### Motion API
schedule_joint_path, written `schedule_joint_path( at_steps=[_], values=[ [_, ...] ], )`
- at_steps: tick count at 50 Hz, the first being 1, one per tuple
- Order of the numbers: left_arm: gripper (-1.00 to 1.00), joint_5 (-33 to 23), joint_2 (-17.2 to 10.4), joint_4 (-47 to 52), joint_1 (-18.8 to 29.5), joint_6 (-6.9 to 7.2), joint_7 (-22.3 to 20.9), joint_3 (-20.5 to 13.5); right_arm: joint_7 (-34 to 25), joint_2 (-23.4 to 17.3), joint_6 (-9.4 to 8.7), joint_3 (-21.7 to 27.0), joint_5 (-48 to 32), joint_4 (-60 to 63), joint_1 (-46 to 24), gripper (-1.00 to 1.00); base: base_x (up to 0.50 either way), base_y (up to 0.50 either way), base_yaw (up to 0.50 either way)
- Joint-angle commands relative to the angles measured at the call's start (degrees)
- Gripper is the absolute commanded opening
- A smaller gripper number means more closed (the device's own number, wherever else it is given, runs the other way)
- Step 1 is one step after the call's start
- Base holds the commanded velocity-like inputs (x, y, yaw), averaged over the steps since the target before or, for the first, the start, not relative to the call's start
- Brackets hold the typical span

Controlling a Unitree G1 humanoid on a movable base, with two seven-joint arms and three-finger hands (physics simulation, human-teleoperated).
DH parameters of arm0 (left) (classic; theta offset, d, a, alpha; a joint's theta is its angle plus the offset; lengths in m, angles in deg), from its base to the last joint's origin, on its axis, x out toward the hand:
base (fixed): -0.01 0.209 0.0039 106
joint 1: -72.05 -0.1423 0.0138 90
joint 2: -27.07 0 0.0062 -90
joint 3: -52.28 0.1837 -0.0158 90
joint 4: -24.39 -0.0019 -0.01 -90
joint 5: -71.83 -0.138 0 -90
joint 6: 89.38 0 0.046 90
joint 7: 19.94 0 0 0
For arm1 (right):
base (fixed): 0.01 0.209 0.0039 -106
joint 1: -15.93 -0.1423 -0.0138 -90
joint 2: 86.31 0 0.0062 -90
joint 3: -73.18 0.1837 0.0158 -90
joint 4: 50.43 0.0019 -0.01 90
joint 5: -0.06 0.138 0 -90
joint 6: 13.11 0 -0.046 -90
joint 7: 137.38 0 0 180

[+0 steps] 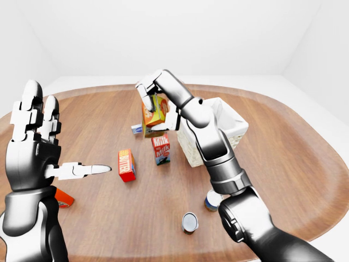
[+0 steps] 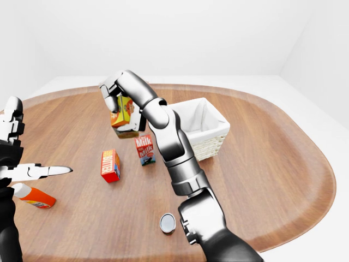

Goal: Pick up the orange juice, and put it in the basket.

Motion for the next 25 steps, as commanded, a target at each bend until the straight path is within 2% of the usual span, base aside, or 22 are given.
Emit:
schedule_joint_path(
  at_steps=[1,6,15,25],
  values=[
    [1.00,-1.81,0.27,-5.69,0.18,0.00,0.64,0.74,1.44,-3.38,0.00,3.00,2.09,-10.32,-13.27,-1.00,0.00,0.00,0.00],
    [1.00,-1.80,0.28,-5.68,0.18,0.00,0.66,0.73,2.90,-5.55,0.00,4.18,3.88,-16.61,-19.58,-1.00,0.00,0.00,0.00],
    [1.00,-1.79,0.18,-6.43,0.25,0.00,0.47,0.70,6.58,-10.51,0.00,7.00,9.20,-36.00,-35.37,-1.00,0.00,0.00,0.00],
    [1.00,-1.68,0.12,-6.36,0.20,0.00,0.50,0.65,8.84,-14.06,0.00,8.40,10.20,-50.54,-45.40,-1.00,0.00,0.00,0.00]
  ],
)
